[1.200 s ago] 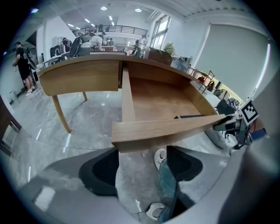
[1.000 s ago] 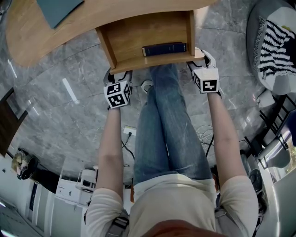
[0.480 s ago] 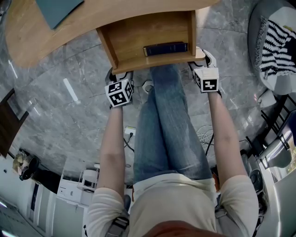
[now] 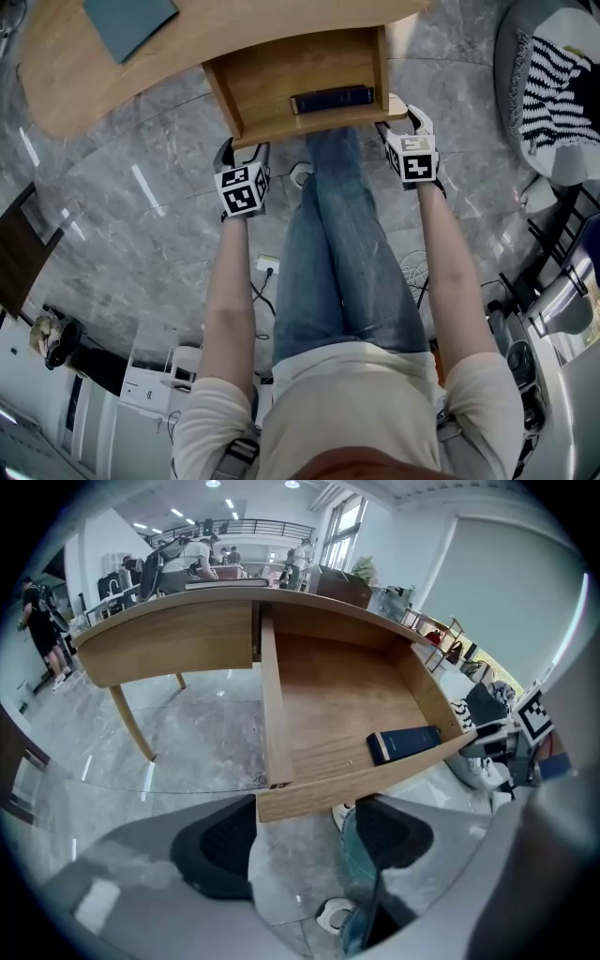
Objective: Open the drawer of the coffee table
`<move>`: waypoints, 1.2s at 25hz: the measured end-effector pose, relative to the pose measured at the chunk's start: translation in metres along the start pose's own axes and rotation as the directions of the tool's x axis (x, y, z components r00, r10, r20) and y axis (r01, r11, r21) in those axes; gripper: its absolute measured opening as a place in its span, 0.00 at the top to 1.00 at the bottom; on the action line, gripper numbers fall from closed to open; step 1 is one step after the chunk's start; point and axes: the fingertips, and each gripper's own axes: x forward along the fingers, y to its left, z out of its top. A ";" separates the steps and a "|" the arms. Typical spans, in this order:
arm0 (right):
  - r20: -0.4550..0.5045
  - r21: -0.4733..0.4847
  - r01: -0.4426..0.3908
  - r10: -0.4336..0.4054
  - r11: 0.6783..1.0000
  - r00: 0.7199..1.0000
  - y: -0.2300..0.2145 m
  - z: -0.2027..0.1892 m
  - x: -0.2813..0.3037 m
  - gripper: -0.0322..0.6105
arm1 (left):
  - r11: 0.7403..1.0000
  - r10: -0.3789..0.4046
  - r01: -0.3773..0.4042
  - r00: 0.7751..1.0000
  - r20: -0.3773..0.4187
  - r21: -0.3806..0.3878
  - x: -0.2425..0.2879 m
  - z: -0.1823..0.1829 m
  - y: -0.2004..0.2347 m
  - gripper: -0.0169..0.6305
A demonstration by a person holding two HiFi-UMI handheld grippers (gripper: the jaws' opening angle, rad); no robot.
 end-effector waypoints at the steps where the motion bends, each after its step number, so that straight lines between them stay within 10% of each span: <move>1: 0.003 -0.008 -0.002 0.002 1.000 1.000 0.001 0.001 -0.005 0.46 | 1.000 0.000 0.000 1.000 -0.002 -0.001 -0.004 0.001 -0.001 0.45; 11: 0.080 0.022 0.026 -0.028 0.999 0.996 0.011 0.026 -0.069 0.59 | 1.000 0.011 -0.010 1.000 0.020 -0.024 -0.059 0.017 -0.006 0.45; 20: 0.173 0.055 0.037 -0.047 0.998 0.984 0.038 0.066 -0.150 0.95 | 0.995 0.045 -0.035 0.993 0.105 -0.097 -0.134 0.058 -0.030 0.64; 30: 0.283 0.018 -0.054 0.046 0.998 0.958 0.081 0.125 -0.239 0.95 | 0.990 0.067 -0.038 0.974 0.216 -0.136 -0.221 0.111 -0.061 0.89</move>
